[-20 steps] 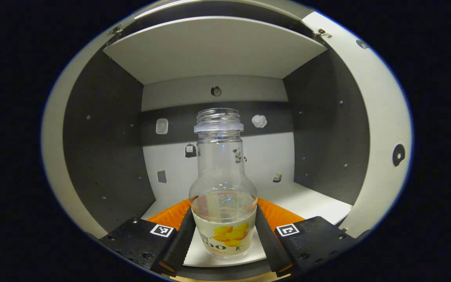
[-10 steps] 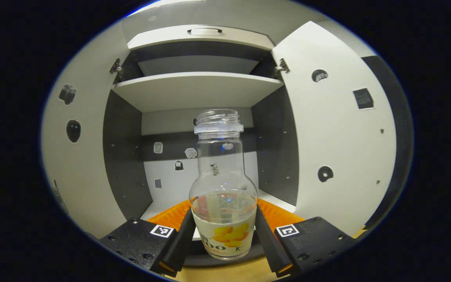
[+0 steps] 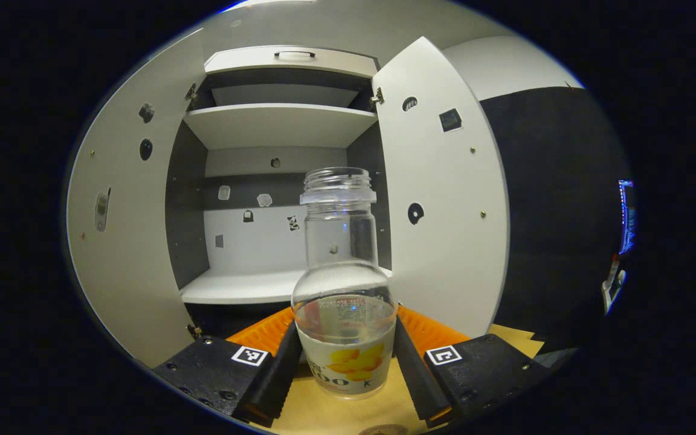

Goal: Grasp the bottle in the cabinet with the left hand and place it on the coaster, then close the right door with the right hand and the left door with the left hand.

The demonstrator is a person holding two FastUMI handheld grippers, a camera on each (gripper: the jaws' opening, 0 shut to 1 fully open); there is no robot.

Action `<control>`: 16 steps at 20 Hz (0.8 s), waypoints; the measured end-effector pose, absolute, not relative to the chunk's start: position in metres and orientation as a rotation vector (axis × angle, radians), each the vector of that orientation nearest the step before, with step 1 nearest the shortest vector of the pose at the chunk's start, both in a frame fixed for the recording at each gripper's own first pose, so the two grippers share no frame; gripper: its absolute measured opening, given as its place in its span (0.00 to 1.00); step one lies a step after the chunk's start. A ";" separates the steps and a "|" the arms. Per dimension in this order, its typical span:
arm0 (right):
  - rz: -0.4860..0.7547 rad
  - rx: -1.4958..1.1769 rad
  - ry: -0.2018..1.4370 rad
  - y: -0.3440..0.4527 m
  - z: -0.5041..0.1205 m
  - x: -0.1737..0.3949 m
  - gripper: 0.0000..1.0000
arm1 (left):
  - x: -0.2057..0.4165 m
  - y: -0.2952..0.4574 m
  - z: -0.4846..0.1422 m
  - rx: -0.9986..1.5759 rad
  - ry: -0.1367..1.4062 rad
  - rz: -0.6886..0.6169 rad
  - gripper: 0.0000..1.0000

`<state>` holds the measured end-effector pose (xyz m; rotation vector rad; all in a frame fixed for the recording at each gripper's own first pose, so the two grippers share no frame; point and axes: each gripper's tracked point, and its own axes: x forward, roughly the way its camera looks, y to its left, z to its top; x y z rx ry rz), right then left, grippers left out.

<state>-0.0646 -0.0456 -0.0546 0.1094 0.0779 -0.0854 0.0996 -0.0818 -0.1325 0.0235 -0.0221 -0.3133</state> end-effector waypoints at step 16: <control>-0.134 0.097 0.163 -0.084 -0.117 -0.048 0.99 | 0.051 -0.119 -0.341 0.098 0.093 -0.440 0.82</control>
